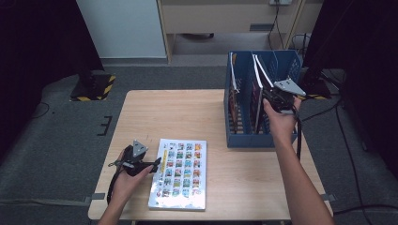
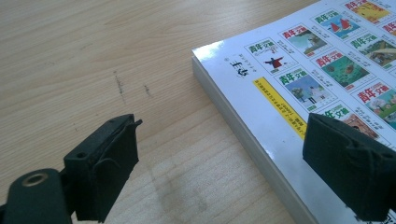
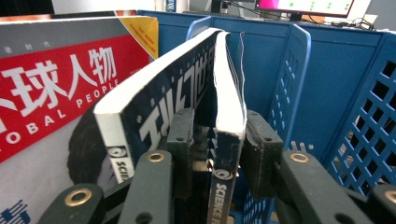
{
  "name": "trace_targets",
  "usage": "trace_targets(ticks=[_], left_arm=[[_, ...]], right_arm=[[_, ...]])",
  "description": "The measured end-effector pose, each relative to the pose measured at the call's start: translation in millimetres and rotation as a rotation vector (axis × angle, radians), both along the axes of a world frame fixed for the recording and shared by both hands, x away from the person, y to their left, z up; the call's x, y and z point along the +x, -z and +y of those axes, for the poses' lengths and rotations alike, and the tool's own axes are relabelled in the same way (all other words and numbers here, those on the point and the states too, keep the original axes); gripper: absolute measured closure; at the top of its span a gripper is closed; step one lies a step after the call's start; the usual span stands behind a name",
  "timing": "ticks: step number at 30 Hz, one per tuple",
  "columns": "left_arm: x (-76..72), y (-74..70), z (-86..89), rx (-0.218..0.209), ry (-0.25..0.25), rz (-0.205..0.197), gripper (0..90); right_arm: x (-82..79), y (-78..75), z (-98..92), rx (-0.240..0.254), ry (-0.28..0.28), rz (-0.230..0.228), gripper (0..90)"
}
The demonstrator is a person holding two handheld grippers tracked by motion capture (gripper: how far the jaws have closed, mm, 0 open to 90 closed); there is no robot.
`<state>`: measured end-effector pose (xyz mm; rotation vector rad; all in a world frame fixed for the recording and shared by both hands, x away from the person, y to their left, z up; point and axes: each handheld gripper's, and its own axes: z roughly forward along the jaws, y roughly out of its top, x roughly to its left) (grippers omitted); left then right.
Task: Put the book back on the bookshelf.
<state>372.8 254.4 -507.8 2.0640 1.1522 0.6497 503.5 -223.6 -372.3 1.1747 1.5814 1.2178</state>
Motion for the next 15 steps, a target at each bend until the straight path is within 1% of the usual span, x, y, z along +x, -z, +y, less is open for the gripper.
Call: trace_targets(ticks=[2,6,11,12,15], left_arm=[[0.0,0.0,0.1,0.001,0.000,0.000,9.5],[-0.3,0.4,-0.4,0.002,0.002,0.002,9.5],[-0.5,0.2,-0.9,0.004,0.005,0.000,9.5],[-0.8,0.1,-1.0,0.004,0.004,0.001,9.5],[-0.9,0.1,-1.0,0.004,0.004,0.001,9.5]], right_arm=[[-1.0,-0.6,0.8,0.000,0.002,-0.001,68.1],[-4.2,-1.4,3.3,-0.016,0.003,0.002,68.3],[-7.9,0.0,3.9,-0.011,0.010,-0.001,69.7],[-10.1,2.3,3.4,-0.012,0.010,0.009,70.7],[-11.7,3.7,3.0,-0.011,0.014,0.013,72.0]])
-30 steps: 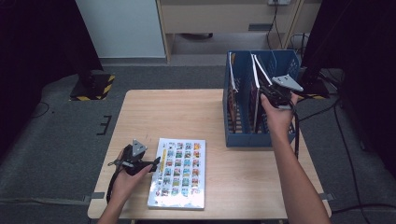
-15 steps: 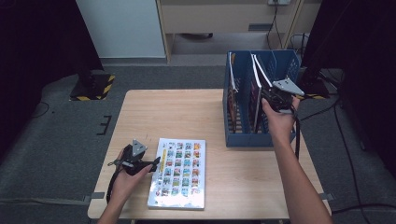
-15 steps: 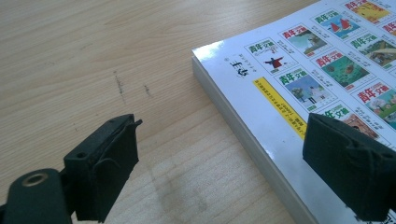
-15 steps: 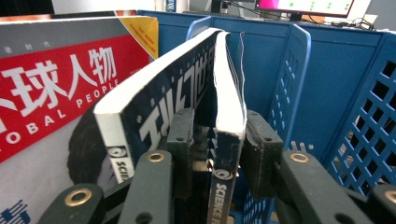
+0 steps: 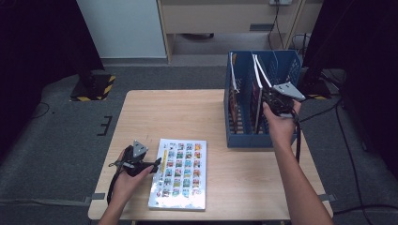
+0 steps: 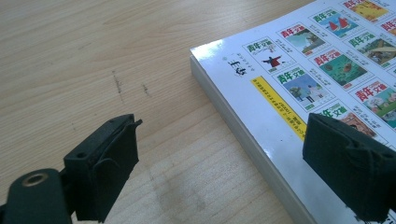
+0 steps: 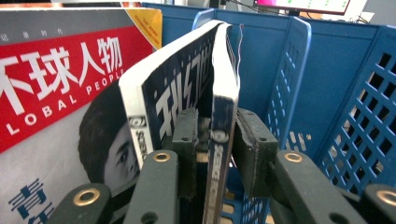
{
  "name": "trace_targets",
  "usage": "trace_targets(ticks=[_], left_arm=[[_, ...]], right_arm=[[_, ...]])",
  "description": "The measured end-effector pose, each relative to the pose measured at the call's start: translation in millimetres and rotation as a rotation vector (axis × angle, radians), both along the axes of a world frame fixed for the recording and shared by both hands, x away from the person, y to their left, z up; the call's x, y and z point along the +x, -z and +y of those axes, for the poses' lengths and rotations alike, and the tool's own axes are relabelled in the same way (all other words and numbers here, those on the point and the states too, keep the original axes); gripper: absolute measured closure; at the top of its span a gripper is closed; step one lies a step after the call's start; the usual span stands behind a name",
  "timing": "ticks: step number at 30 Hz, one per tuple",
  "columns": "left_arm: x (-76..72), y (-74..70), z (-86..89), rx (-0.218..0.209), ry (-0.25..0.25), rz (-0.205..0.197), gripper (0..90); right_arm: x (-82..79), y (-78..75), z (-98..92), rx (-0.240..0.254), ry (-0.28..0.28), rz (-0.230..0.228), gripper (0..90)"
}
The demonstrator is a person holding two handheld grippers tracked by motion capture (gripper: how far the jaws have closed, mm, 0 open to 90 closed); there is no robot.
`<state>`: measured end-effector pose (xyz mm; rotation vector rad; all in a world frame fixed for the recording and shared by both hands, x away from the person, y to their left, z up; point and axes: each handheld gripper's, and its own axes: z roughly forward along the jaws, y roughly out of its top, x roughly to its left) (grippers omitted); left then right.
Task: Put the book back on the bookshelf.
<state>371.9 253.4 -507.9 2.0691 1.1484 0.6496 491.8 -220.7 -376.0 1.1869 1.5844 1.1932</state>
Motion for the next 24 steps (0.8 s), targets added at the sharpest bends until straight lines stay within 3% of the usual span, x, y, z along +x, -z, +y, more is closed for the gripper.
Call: trace_targets(ticks=[7,16,24], left_arm=[[0.0,-0.1,-0.1,0.000,-0.001,-0.001,9.5],[0.4,0.1,-0.1,0.001,0.001,0.000,9.5],[0.3,0.5,-0.4,0.002,0.002,0.002,9.6]], right_arm=[[-3.0,-0.8,1.4,-0.036,0.019,0.012,80.7],[-1.1,-5.1,0.7,-0.153,0.017,0.016,83.2],[-4.6,-0.2,1.8,-0.093,0.002,0.005,79.4]])
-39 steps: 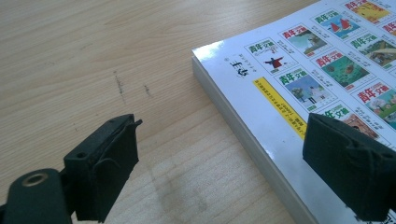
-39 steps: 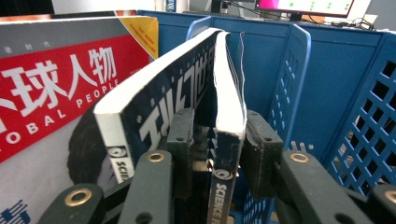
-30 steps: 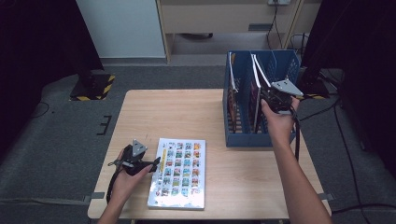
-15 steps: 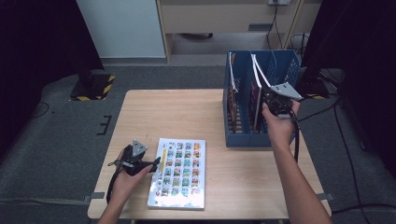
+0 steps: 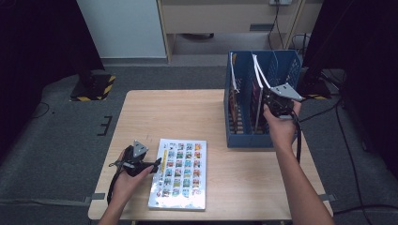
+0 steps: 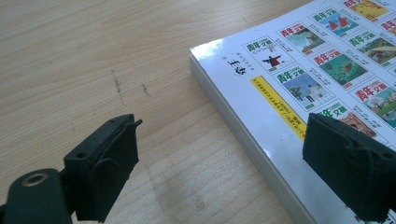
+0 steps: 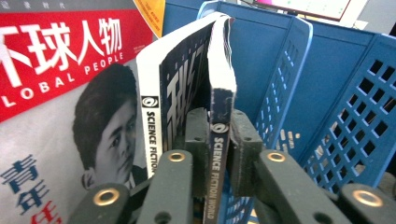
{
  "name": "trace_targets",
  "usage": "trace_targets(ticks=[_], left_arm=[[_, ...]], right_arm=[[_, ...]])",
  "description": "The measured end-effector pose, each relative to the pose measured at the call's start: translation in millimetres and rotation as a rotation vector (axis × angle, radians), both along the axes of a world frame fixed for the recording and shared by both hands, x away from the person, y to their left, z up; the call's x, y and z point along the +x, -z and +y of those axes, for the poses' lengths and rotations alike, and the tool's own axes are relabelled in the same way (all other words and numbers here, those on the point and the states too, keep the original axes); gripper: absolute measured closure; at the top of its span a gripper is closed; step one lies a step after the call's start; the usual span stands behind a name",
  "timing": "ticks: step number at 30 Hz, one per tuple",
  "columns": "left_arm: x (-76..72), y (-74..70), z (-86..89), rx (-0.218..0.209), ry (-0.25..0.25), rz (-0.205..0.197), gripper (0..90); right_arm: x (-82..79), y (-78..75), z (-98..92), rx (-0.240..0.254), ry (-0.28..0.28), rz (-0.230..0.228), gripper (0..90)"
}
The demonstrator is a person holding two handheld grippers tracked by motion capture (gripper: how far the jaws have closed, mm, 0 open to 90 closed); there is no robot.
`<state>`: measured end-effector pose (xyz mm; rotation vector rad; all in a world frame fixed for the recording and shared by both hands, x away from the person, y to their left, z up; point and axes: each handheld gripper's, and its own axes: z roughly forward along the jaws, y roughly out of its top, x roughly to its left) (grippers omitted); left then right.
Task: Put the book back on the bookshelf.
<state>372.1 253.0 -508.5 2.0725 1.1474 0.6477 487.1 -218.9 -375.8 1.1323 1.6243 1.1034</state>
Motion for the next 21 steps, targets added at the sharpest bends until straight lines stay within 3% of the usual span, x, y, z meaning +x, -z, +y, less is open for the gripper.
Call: trace_targets(ticks=[8,13,21], left_arm=[[0.2,0.4,-0.2,0.001,0.000,0.002,9.5],[0.2,1.0,-1.1,0.006,0.003,0.005,9.5],[0.4,1.2,-1.0,0.008,0.002,0.005,9.5]], right_arm=[[-8.3,-4.0,-1.0,0.079,-0.024,-0.012,64.1],[-15.1,1.3,-3.4,0.118,-0.029,0.006,62.9],[-24.8,7.8,-5.3,0.128,-0.045,0.012,59.4]])
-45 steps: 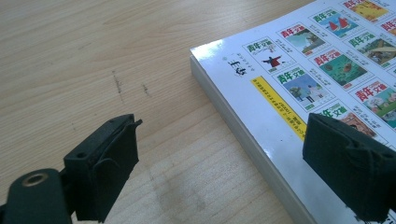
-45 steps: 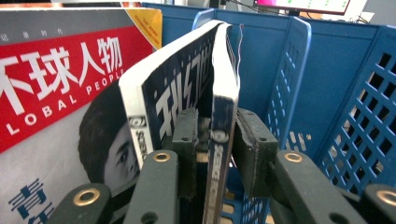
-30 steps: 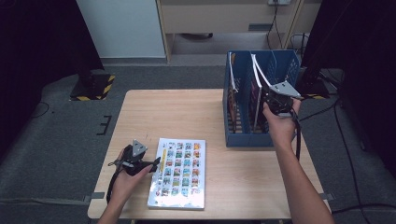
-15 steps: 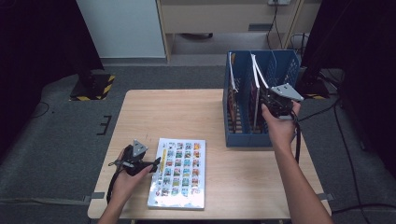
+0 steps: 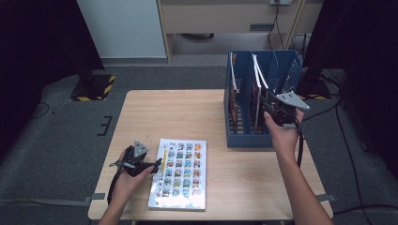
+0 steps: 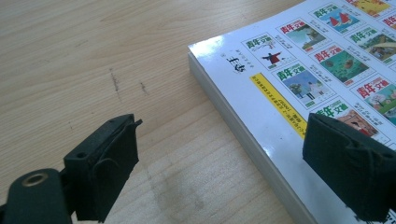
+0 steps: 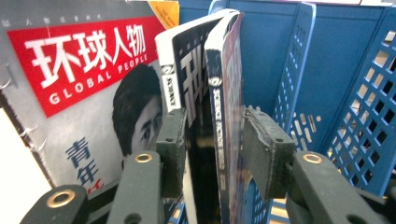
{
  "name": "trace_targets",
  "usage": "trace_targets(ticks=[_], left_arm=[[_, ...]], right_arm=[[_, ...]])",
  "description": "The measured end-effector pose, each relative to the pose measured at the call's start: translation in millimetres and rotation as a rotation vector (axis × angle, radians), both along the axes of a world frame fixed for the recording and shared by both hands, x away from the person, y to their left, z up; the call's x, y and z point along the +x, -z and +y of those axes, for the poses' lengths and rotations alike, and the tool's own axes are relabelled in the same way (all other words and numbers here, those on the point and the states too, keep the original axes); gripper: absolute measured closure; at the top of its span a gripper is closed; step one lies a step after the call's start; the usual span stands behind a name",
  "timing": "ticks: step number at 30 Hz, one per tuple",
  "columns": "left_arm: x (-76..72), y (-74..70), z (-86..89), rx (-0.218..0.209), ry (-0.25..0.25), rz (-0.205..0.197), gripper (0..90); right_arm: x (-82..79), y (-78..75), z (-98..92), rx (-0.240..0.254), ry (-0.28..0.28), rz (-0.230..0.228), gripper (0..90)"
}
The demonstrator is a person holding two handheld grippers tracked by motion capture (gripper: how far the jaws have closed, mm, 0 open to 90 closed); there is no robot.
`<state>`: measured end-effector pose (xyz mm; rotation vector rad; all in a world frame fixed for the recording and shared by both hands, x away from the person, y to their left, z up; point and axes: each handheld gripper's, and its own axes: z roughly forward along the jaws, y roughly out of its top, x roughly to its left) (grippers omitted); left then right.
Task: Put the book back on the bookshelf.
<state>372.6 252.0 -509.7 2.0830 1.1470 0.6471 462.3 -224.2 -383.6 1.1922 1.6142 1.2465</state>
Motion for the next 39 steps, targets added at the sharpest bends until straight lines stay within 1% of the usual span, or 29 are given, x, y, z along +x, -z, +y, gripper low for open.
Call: trace_targets(ticks=[2,3,6,9,13,14,16,17,18,21,22,24,25,30,31,32,33,34,35,36,37,39], left_arm=[[-0.2,0.0,-0.4,0.001,0.002,0.000,9.5],[-0.2,-0.1,-0.5,0.001,0.002,0.000,9.6],[0.0,-0.1,-0.2,0.002,0.001,0.000,9.5],[0.0,-0.1,0.0,0.001,0.000,0.000,9.5],[0.1,0.1,-0.3,0.002,0.001,0.001,9.5],[0.1,0.1,-0.3,0.002,0.001,0.001,9.5],[-0.2,0.1,-0.7,0.001,0.002,0.000,9.5],[-0.2,0.1,-0.7,0.001,0.002,0.000,9.5],[-0.4,-0.1,-0.6,-0.001,0.002,-0.001,9.5],[-0.2,-0.1,-0.3,0.000,0.001,0.001,9.4],[-0.1,0.1,-0.3,0.000,0.002,0.002,9.4],[-0.1,0.1,-0.7,-0.001,0.003,0.002,9.4],[-0.1,0.1,-0.7,-0.001,0.003,0.002,9.4],[-0.2,0.0,-0.4,-0.004,0.003,0.005,9.2],[-0.1,0.1,-0.5,-0.003,0.004,0.006,9.2],[-0.1,0.1,-0.5,-0.003,0.004,0.006,9.2],[-0.1,0.2,-0.6,-0.003,0.004,0.005,9.2],[0.0,0.6,-1.1,-0.002,0.004,0.005,9.2],[0.0,0.6,-1.1,-0.002,0.004,0.005,9.2],[0.1,0.9,-1.2,-0.001,0.006,0.006,9.2],[0.3,1.2,-1.3,-0.002,0.006,0.006,9.2],[0.3,1.1,-1.2,-0.002,0.006,0.006,9.2]], right_arm=[[-0.8,0.2,0.0,-0.004,-0.005,0.005,58.5],[-2.1,0.8,0.1,0.001,-0.005,0.000,57.7],[-4.3,3.0,0.2,0.007,-0.009,0.005,54.5],[-5.2,4.3,0.1,0.013,-0.013,0.010,53.4],[-7.9,7.2,-0.5,0.036,-0.021,0.006,46.2],[-7.9,7.2,-0.5,0.036,-0.021,0.006,46.2],[-7.8,8.3,-1.0,0.042,-0.019,0.024,41.4],[-7.8,8.3,-1.0,0.042,-0.019,0.024,41.4],[-8.3,7.7,-0.6,0.046,-0.023,0.021,38.9],[-9.2,6.9,-0.2,0.053,-0.026,0.018,35.7],[-9.9,6.8,0.5,0.052,-0.030,0.023,32.6],[-10.1,7.8,1.2,0.042,-0.033,0.036,29.2],[-10.1,7.8,1.2,0.042,-0.033,0.036,29.2],[-12.2,13.1,-1.0,0.063,-0.046,0.043,24.4],[-13.1,15.5,-2.3,0.091,-0.056,0.055,22.0],[-14.0,16.4,-2.9,0.097,-0.060,0.060,21.2],[-14.0,16.4,-2.9,0.097,-0.060,0.060,21.2],[-15.8,17.7,-3.1,0.097,-0.069,0.060,18.0],[-15.8,17.7,-3.1,0.097,-0.069,0.060,18.0],[-17.9,17.8,-2.7,0.084,-0.084,0.080,15.9],[-19.1,18.5,-2.5,0.084,-0.082,0.071,15.8],[-20.8,19.1,-2.5,0.083,-0.081,0.068,15.2]])
